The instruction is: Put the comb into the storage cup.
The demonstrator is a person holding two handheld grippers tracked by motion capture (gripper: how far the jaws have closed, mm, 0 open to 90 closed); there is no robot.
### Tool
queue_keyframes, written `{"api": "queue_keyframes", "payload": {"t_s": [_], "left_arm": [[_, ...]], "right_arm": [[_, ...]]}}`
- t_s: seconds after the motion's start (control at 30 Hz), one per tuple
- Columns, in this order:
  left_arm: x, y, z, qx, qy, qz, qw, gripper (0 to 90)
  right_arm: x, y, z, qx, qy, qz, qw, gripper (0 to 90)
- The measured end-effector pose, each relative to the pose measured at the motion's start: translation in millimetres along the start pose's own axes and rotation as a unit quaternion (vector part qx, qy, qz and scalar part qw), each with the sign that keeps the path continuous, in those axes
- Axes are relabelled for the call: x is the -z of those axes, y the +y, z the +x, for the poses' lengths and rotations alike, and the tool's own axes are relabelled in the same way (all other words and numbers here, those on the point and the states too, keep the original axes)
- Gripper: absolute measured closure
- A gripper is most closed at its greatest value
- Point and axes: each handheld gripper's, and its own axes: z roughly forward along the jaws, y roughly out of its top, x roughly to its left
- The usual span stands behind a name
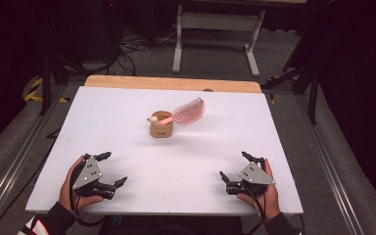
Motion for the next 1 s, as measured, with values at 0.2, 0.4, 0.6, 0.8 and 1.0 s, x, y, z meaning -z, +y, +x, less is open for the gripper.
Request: {"api": "queue_keyframes", "payload": {"t_s": [0.2, 0.4, 0.6, 0.8, 1.0], "left_arm": [[0.9, -1.1, 0.3, -0.001, -0.003, 0.000, 1.0000, 6.1], [2.2, -1.3, 0.3, 0.000, -0.004, -0.003, 1.0000, 6.1], [1.7, -1.1, 0.5, -0.001, -0.004, -0.002, 1.0000, 6.0], [1.1, -1.3, 0.9, 0.002, -0.003, 0.000, 1.0000, 6.0], [0.4, -1.7, 1.9, 0.003, -0.003, 0.002, 1.0000, 6.0]], "right_arm": [[0.7, 1.1, -1.0, -0.009, -0.004, -0.003, 0.9999, 4.7], [1.2, 3.0, 0.2, -0.007, -0.008, -0.006, 0.9999, 4.7], [0.0, 2.8, 1.9, -0.003, -0.009, -0.004, 0.9999, 4.7], [-0.5, 2.3, 1.9, -0.002, -0.009, -0.004, 0.9999, 4.7], [-2.2, 1.3, 2.6, 0.002, -0.011, -0.001, 0.9999, 4.7]]}}
